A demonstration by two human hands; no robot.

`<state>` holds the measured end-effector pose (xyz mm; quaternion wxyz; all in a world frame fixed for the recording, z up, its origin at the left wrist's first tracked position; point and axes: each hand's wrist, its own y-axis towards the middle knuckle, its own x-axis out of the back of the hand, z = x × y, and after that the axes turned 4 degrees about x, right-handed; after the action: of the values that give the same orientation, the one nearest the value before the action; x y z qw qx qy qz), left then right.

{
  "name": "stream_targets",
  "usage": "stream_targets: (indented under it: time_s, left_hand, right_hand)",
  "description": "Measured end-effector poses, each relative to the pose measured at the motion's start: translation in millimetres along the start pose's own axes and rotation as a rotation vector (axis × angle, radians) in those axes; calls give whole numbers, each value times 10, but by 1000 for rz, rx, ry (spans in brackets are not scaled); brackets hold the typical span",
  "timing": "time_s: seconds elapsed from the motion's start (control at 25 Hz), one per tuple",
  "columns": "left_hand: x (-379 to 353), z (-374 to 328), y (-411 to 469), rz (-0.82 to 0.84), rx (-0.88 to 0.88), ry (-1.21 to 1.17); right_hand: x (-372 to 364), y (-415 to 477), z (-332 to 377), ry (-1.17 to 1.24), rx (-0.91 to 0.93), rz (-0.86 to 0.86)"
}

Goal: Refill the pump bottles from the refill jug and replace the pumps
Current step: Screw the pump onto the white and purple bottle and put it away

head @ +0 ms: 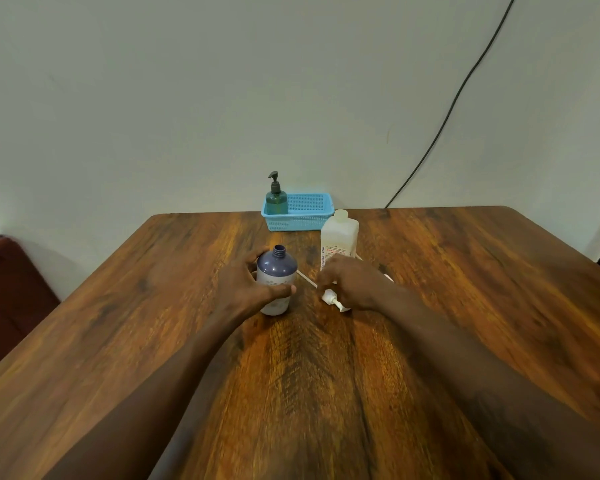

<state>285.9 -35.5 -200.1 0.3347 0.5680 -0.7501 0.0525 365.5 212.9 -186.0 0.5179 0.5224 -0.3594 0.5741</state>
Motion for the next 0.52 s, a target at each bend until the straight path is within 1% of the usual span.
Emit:
stream_targets:
  time_s: [0.12, 0.2, 0.24, 0.32, 0.44, 0.52]
  left_hand:
    - [62, 58, -6, 2, -3, -4]
    - [89, 105, -11, -8, -12, -6]
    - [100, 123, -18, -17, -19, -9]
    - [108, 137, -38, -43, -30, -9]
    - [107, 101, -54, -92, -9, -17]
    - [95, 76, -51, -100, -23, -20]
  right_hand:
    - [-68, 67, 30, -100, 62, 146]
    - [-82, 105, 49, -117, 64, 179]
    - [-80, 124, 61, -102, 59, 167]
    - [-52, 158, 118, 18, 54, 44]
    - [83, 244, 257, 236, 123, -295]
    - [246, 322, 420, 364, 159, -478]
